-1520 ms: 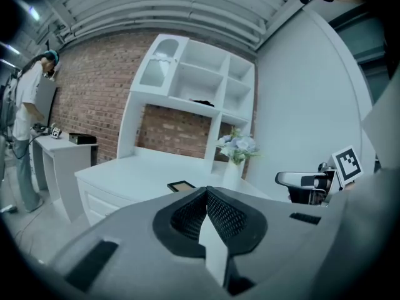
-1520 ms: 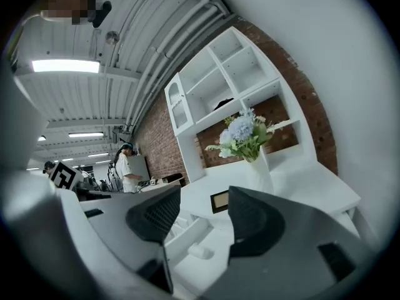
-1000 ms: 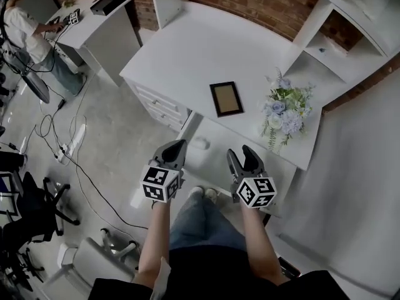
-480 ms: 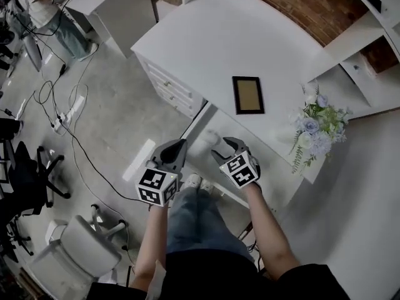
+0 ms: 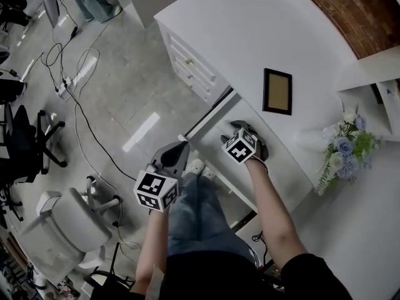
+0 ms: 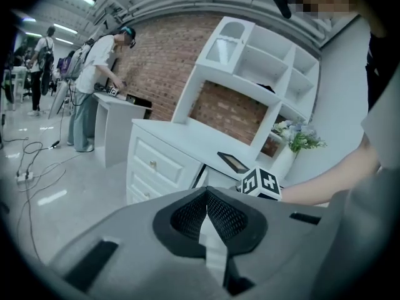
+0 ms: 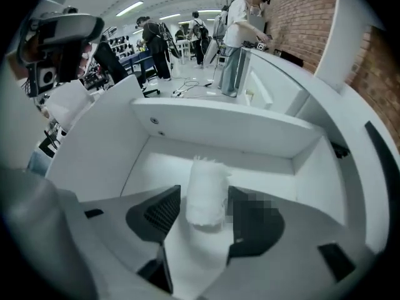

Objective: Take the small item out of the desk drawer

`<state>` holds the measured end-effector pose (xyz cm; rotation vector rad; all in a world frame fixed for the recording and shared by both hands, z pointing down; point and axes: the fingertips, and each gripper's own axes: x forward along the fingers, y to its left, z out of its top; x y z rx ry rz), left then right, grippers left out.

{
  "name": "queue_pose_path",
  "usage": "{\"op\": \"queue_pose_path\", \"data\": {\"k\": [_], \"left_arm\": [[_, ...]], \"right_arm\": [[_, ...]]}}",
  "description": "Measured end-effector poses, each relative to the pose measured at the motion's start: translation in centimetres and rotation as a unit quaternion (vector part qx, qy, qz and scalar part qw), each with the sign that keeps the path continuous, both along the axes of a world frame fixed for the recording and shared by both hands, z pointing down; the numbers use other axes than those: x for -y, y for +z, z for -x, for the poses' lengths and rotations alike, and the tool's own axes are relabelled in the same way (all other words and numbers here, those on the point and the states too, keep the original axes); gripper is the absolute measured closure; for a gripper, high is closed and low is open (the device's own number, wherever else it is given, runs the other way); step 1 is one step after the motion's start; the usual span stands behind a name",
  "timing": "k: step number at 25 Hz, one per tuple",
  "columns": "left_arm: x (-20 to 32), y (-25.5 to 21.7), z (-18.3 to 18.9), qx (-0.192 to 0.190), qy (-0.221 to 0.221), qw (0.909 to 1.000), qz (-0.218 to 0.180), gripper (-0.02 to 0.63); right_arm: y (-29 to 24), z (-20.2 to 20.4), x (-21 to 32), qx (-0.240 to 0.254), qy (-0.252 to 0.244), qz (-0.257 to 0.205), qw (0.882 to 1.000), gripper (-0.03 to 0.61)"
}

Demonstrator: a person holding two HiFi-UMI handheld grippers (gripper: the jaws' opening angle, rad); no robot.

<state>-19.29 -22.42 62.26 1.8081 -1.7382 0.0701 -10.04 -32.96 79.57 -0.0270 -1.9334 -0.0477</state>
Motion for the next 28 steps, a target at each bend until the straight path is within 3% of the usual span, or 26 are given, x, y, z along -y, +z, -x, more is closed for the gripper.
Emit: {"op": "queue_pose_path", "data": {"k": [4, 8, 13, 16, 19, 22, 25, 28], "left_arm": [[-0.6, 0.1, 0.2, 0.000, -0.008, 1.0000, 0.002, 0.604], [-0.5, -0.1, 0.1, 0.003, -0.007, 1.0000, 0.000, 0.604], [0.5, -1.5, 0.5, 0.014, 0.001, 0.9999, -0.009, 0.604], [1.9, -3.3, 0.7, 0.028, 0.016, 0.9993, -0.020, 0.604], [3.9, -5.3, 1.0, 0.049, 0.033, 0.9976, -0.036, 0.604], [5.3, -7.3, 0.6, 0.067, 0.042, 0.9955, -0.053, 0.604], [9.0, -10.2, -0.3, 0.084, 0.084, 0.9886, -0.092, 0.604], [11.1, -13.0, -3.0, 0.090, 0.116, 0.9818, -0.121, 0.604]], "right_arm": [[1.0, -0.4, 0.0, -0.018, -0.001, 0.013, 1.000, 0.376], [0.5, -0.1, 0.0, 0.001, 0.006, 0.012, 1.000, 0.414], [-4.0, 1.3, 0.5, 0.079, 0.051, -0.005, 0.996, 0.420], [-9.0, 1.7, 0.6, 0.157, 0.101, -0.011, 0.982, 0.420], [-14.3, 1.7, -0.1, 0.247, 0.155, -0.006, 0.956, 0.420], [-20.5, 1.1, -2.3, 0.342, 0.167, -0.001, 0.925, 0.420], [-28.3, 0.1, -3.0, 0.442, 0.175, -0.034, 0.879, 0.420], [-35.5, -3.1, -4.1, 0.528, 0.188, -0.070, 0.825, 0.419]]}}
